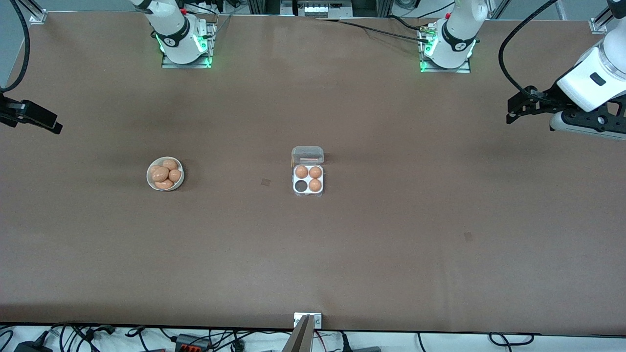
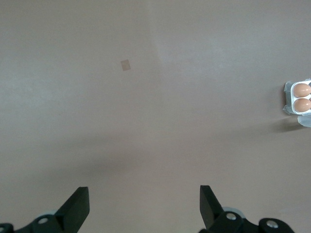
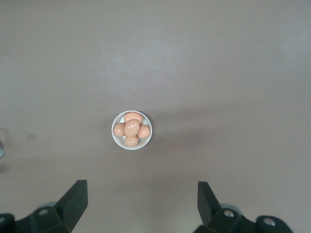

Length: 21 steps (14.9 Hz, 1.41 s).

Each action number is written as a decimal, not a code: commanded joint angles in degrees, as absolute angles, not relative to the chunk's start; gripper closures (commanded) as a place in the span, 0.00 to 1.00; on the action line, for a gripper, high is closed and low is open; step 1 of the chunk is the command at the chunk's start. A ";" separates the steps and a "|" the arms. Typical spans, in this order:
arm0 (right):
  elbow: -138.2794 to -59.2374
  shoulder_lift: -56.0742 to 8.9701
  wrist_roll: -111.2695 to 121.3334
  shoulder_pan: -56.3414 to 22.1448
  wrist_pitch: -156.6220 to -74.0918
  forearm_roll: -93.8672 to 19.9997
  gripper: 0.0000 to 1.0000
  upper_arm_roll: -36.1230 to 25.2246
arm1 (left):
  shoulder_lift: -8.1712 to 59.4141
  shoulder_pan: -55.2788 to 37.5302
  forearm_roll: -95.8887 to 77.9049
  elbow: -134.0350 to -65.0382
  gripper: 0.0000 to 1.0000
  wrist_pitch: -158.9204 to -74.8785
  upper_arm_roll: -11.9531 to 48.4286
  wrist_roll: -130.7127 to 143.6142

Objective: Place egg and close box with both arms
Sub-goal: 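Move the right gripper down over the white bowl of eggs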

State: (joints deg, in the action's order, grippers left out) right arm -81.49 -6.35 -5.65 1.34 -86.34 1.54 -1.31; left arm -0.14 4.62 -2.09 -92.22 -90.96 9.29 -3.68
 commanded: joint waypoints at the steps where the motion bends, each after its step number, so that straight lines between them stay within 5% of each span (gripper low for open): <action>1: -80.77 -6.42 -6.42 1.93 -85.08 0.62 0.00 -0.62 | -0.62 5.10 -2.81 -92.29 0.00 -90.88 9.67 -3.60; 8: -81.12 -10.27 -5.19 2.20 -84.90 0.62 0.00 -0.62 | -0.62 5.01 -2.81 -92.29 0.00 -90.88 9.67 -3.60; 21: -80.68 -31.37 -5.19 4.13 -80.95 -7.27 0.00 -1.14 | -0.62 5.01 -2.90 -92.29 0.00 -90.88 9.67 -3.60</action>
